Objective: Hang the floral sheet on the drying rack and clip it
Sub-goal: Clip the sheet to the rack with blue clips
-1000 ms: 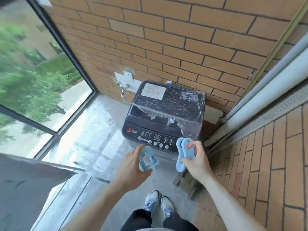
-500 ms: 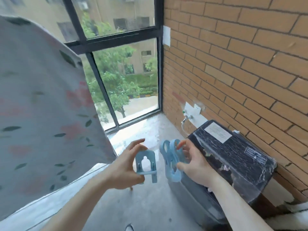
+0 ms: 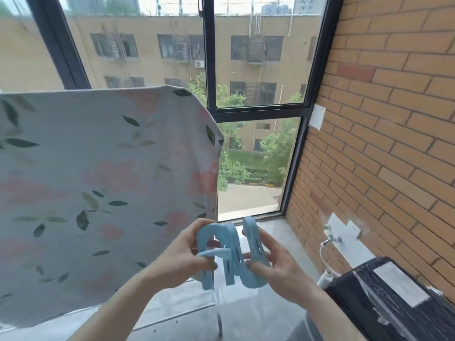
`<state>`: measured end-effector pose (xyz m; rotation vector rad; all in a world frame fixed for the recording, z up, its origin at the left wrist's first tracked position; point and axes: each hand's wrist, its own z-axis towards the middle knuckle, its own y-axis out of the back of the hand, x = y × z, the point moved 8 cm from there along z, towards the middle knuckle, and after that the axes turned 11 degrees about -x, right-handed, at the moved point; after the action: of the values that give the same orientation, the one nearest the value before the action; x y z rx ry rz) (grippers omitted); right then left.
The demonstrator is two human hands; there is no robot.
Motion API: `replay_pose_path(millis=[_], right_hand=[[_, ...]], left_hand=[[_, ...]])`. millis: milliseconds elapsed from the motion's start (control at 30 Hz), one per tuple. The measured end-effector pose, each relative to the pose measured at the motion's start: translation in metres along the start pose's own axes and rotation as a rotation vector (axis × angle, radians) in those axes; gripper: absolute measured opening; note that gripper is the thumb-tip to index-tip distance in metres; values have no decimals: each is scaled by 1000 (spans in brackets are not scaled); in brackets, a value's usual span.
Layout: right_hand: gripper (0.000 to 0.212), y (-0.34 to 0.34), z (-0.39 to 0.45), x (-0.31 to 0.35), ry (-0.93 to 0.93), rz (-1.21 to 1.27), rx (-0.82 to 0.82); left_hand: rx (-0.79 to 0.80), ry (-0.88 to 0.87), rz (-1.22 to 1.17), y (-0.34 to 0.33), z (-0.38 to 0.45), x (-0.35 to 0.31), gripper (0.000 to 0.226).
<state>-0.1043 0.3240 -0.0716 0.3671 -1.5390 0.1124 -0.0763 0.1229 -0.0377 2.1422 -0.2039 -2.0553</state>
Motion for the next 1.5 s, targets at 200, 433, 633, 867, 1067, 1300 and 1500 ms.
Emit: replay_pose_path(millis=[200,433,633,867,1067,1300,1500], right_hand=[[62,-51,41,28,41,15,-171],[70,-49,87,69,139,-44,-301],[81,-36,148,113,176,-97,-250],[42,-10,227,141,172,7,-303],[45,-22,270,116,-82,254,-164],[42,-29,272,73,-480,895,-123],[38,-29,292,120,-314,885,-29]], left_hand=[[-99,-65,133,95,17,-2,56],[-296,-320,531,185,60,-65,62],[-389,-537,843,221,120,-154,80],[-454,-481,1071,246,187,-210,87],[-524,-279,966,273,232,-211,60],[-501,-191,911,280,248,-201,38],[-479,-171,874,285,248,-196,50]])
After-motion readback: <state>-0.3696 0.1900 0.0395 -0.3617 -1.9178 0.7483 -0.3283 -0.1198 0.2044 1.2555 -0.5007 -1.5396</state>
